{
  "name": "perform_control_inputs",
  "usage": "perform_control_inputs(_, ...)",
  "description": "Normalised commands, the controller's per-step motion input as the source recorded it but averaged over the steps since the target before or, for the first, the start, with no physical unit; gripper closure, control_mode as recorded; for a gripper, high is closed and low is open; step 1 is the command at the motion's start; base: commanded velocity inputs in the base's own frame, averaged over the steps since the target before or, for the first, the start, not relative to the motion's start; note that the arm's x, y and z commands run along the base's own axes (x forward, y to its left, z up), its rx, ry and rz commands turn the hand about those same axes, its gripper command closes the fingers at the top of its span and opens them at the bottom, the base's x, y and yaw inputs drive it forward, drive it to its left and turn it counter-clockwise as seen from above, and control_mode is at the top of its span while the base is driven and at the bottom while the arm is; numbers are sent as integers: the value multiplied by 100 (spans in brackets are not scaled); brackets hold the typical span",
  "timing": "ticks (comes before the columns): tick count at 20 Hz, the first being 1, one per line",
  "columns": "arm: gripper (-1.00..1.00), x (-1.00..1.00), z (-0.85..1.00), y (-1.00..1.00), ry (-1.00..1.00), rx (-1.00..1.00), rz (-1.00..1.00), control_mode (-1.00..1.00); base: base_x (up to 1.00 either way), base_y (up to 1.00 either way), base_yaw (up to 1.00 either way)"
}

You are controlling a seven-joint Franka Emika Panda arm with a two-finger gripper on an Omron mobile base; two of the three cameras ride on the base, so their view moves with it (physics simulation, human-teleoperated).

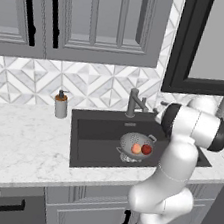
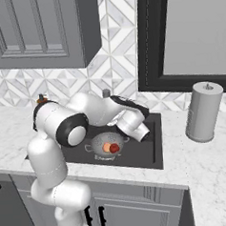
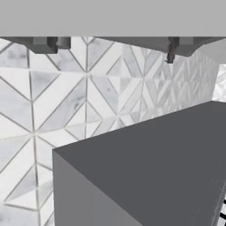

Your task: Put the colander in the sink, put the peach, apple in the colander, and turn on the sink faucet and pour water over the colander.

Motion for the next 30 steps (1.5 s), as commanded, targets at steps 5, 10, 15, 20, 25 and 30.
perform_control_inputs(5,-100,31,-8,0,0,0,0,-100,0,0,0)
perform_control_inputs(10,-100,40,-4,0,2,0,0,-100,0,0,0)
perform_control_inputs(15,-100,41,-12,0,0,0,-1,-100,0,0,0)
perform_control_inputs(20,-100,47,-32,-5,1,0,-2,-100,0,0,0)
perform_control_inputs(25,-100,53,-35,-14,1,3,-4,-100,0,0,0)
perform_control_inputs(30,-100,39,-9,-1,0,5,-6,-100,0,0,0)
